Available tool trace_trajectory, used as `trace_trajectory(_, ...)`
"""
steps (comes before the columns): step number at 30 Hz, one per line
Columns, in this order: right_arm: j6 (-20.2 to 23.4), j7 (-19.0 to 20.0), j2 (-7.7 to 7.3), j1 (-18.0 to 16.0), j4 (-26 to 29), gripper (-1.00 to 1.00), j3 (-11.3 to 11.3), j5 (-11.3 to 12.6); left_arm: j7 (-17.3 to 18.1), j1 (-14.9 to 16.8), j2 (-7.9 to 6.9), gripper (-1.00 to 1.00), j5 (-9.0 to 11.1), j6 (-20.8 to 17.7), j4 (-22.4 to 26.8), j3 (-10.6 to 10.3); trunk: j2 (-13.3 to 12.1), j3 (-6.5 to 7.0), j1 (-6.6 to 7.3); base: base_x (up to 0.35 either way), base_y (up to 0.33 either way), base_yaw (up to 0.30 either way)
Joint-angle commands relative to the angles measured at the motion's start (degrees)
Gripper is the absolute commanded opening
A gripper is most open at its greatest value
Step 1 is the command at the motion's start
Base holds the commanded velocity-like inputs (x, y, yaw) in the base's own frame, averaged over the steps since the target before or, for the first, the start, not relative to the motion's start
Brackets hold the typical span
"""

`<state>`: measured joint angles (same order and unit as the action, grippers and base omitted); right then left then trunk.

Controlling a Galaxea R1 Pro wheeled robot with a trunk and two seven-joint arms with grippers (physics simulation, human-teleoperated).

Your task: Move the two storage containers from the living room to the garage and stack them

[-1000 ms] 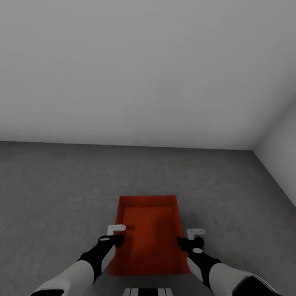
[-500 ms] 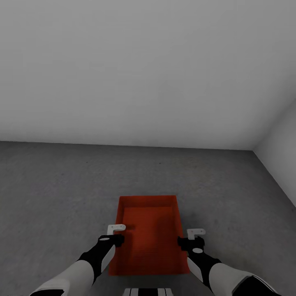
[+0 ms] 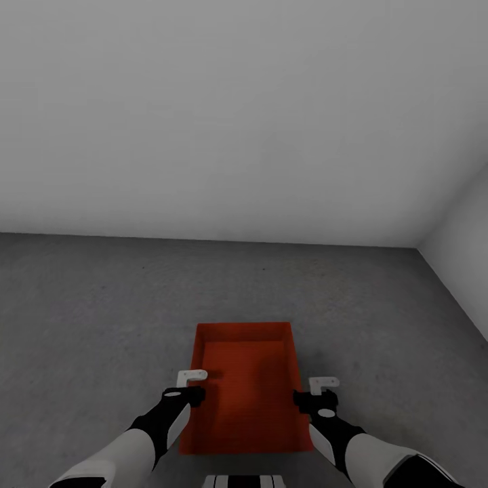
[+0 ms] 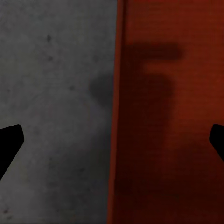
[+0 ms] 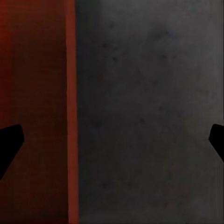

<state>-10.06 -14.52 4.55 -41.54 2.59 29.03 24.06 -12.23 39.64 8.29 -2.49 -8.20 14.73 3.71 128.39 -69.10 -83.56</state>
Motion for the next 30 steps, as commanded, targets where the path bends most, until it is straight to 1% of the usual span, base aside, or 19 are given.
trace_trajectory(1,-0.18,-0.16,-0.02,-0.03,-0.04,1.00,0.49,0.55,-0.06,0.00,0.05,1.00,-0.27,-0.32,0.12,0.38,0.01,-0.04,0.01,0.000,0.000,0.000)
trace_trajectory(2,-0.18,-0.16,-0.07,-0.03,-0.04,1.00,0.48,0.55,-0.07,0.00,0.05,1.00,-0.26,-0.32,0.12,0.40,0.01,-0.04,0.01,0.000,0.000,0.000)
trace_trajectory(24,-0.27,-0.35,-0.16,-0.03,-0.04,1.00,0.41,0.55,-0.08,0.00,0.06,1.00,-0.32,-0.41,-0.05,0.42,-8.81,3.91,4.84,0.000,0.000,0.000)
trace_trajectory(30,-0.38,-1.81,-0.03,-0.03,0.02,1.00,0.41,0.55,-0.08,0.00,0.06,1.00,-0.32,-0.41,-0.05,0.42,-11.22,4.99,6.16,0.000,0.000,0.000)
